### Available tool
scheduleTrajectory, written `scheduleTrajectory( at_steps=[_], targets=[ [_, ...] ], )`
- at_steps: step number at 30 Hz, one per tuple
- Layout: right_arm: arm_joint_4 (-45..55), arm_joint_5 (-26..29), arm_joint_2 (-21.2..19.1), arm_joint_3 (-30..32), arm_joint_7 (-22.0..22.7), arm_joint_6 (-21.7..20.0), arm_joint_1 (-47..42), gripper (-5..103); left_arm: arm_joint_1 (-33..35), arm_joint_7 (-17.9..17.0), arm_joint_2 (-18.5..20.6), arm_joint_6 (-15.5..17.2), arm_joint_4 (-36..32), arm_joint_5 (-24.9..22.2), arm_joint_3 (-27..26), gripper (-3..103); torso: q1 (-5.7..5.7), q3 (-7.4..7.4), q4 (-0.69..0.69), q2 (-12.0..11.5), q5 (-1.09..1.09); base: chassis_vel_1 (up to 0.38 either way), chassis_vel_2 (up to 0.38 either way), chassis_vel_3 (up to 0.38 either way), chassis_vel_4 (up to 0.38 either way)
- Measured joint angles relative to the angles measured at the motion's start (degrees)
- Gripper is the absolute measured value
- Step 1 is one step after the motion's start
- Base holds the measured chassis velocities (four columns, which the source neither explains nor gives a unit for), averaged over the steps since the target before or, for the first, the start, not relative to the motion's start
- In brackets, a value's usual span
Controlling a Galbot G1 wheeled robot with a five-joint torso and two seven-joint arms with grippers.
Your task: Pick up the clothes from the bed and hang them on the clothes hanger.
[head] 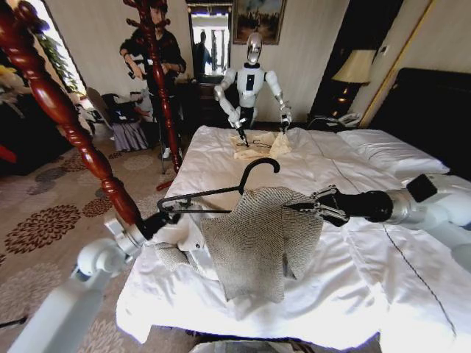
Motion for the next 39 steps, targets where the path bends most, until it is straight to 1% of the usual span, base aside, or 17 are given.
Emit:
scheduleTrajectory(
  at_steps=[1,4,9,16,19,20,23,25,28,30,31,32,33,36,37,39],
  targets=[
    [0.0,0.0,0.0,0.0,0.0,0.0,0.0,3,0.0,0.0,0.0,0.0,0.0,0.0,0.0,2,0.00,0.00,0.00,0.0,0.00,0.000,0.000,0.000,0.000],
    [0.0,-1.4,0.5,0.1,0.0,0.3,-1.2,3,-0.2,-1.8,3.1,0.5,-1.9,-5.0,-1.9,2,0.00,0.00,0.00,0.0,0.00,0.000,0.000,0.000,0.000],
    [0.4,-3.8,1.2,0.5,0.8,0.6,-2.5,3,-0.4,-2.8,5.4,0.7,-3.7,-7.9,-3.3,2,0.00,0.00,0.00,0.0,-0.01,0.000,0.000,0.000,0.000],
    [0.0,-5.8,1.7,1.2,2.1,0.9,-4.1,3,0.0,-1.8,6.6,0.9,-6.1,-8.1,-5.0,2,0.00,0.00,0.00,0.0,-0.02,0.000,0.000,0.000,0.000],
    [-0.6,-6.4,2.0,1.4,4.1,1.1,-4.8,3,0.4,0.7,8.2,1.1,-7.5,-6.6,-7.6,2,0.00,0.00,-0.01,0.0,-0.01,0.000,0.000,0.000,0.000],
    [-0.6,-6.4,2.0,1.4,4.1,1.1,-4.8,3,0.4,0.7,8.2,1.1,-7.5,-6.6,-7.6,2,0.00,0.00,-0.01,0.0,-0.01,0.000,0.000,0.000,0.000],
    [-1.6,-6.3,2.4,1.4,5.5,1.1,-4.9,3,1.0,1.6,10.1,1.1,-8.7,-5.9,-10.3,2,0.00,0.00,0.00,0.0,-0.01,0.000,0.000,0.000,0.000],
    [-1.7,-6.1,2.6,1.4,6.1,1.1,-5.1,3,1.2,1.5,10.4,1.1,-9.2,-5.9,-10.8,2,0.00,0.00,0.00,0.0,0.00,0.000,0.000,0.000,0.000],
    [-0.8,-4.8,3.1,1.2,8.2,0.9,-5.6,3,1.4,0.4,10.7,1.2,-11.5,-5.9,-11.6,2,0.00,0.00,-0.01,0.0,0.00,0.000,0.000,0.000,0.000],
    [0.7,-4.1,3.6,0.8,10.0,0.0,-6.0,3,1.6,-2.2,10.4,1.5,-13.9,-4.0,-10.8,2,0.00,0.00,0.00,0.0,0.00,0.000,0.000,0.000,0.000],
    [0.7,-4.1,3.6,0.8,10.0,0.0,-6.0,3,1.6,-2.2,10.4,1.5,-13.9,-4.0,-10.8,2,0.00,0.00,0.00,0.0,0.00,0.000,0.000,0.000,0.000],
    [1.2,-3.9,3.7,0.6,10.3,-0.2,-6.2,3,1.8,-2.9,10.2,1.6,-14.6,-3.2,-10.3,2,0.00,0.00,0.00,0.0,-0.02,0.000,0.000,0.000,0.000],
    [2.5,-3.6,4.0,0.1,10.9,-0.8,-6.5,3,2.2,-3.4,9.8,1.8,-15.8,-1.7,-9.3,2,0.00,0.00,-0.01,0.0,-0.01,0.000,0.000,0.000,0.000],
    [4.1,-3.3,4.1,-0.3,11.6,-1.5,-6.8,3,2.5,-3.3,9.6,1.9,-16.7,0.2,-8.5,2,0.00,0.00,-0.01,0.0,0.00,0.000,0.000,0.000,0.000],
    [5.9,-2.9,4.3,-1.0,12.5,-2.4,-7.0,3,2.6,-3.0,9.3,1.9,-17.4,1.8,-7.8,2,0.00,-0.01,-0.01,0.0,-0.01,0.000,0.000,0.000,0.000],
    [7.1,-2.8,4.4,-1.8,13.5,-3.6,-7.1,3,2.6,-2.8,9.2,1.9,-17.6,3.3,-7.1,2,-0.01,-0.01,0.00,0.0,-0.02,0.000,0.000,0.000,0.000]
  ],
)
